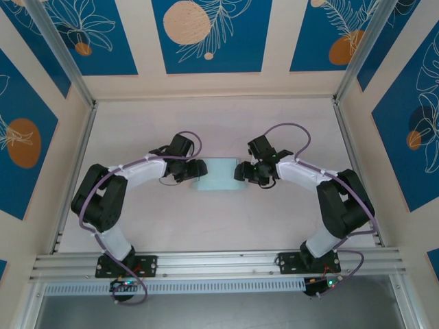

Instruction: Fold the paper box

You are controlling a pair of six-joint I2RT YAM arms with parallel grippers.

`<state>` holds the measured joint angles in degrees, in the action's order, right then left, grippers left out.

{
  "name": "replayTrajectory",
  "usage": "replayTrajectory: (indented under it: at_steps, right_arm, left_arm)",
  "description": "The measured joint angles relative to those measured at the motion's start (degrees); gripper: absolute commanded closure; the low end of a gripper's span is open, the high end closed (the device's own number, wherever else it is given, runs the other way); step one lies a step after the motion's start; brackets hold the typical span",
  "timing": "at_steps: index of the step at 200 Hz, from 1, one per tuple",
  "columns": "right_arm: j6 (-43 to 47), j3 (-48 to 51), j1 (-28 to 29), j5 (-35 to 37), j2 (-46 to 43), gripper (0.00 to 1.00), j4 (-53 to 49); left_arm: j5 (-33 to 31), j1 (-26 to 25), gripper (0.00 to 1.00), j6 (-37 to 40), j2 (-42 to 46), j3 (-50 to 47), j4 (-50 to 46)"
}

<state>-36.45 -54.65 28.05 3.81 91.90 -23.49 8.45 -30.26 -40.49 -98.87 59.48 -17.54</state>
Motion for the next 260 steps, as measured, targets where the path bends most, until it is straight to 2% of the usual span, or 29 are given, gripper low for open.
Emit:
replayTrajectory:
  at_steps: [57,91,124,181,204,234,260]
  right_arm:
    - [0.0,-0.1,0.5,-0.4,0.7,0.37,0.7]
    - [0.3,-2.1,1.2,0.0,0.5,0.37,-0.5]
    - [0.5,-5.2,1.2,0.4,0.6,0.38,-1.2]
    - [0.6,-8.7,1.2,-0.3,6.2,0.59,-1.6]
    - [0.4,-8.6,1.1,-0.9,7.6,0.63,-1.8]
    - [0.4,-8.6,1.0,-1.7,8.2,0.73,-1.5]
    - [0.2,-8.6,0.5,-3.3,8.7,0.73,-1.2]
  left_arm:
    - [0.8,0.0,0.44,-0.6,-0.7,-0.5,2.2]
    - [0.9,0.0,0.54,-1.1,-1.1,-0.5,3.5]
    - [0.9,-0.2,0.55,-1.2,-1.5,-0.5,4.9]
    - [0.9,-0.2,0.56,-1.5,-1.6,-0.7,5.9]
    - [0.9,-0.2,0.56,-2.1,-1.6,-1.4,7.4]
    - [1.0,-0.2,0.59,-2.9,-1.6,-2.3,9.5]
    - [1.2,-0.2,0.61,-3.5,-1.6,-3.0,11.3]
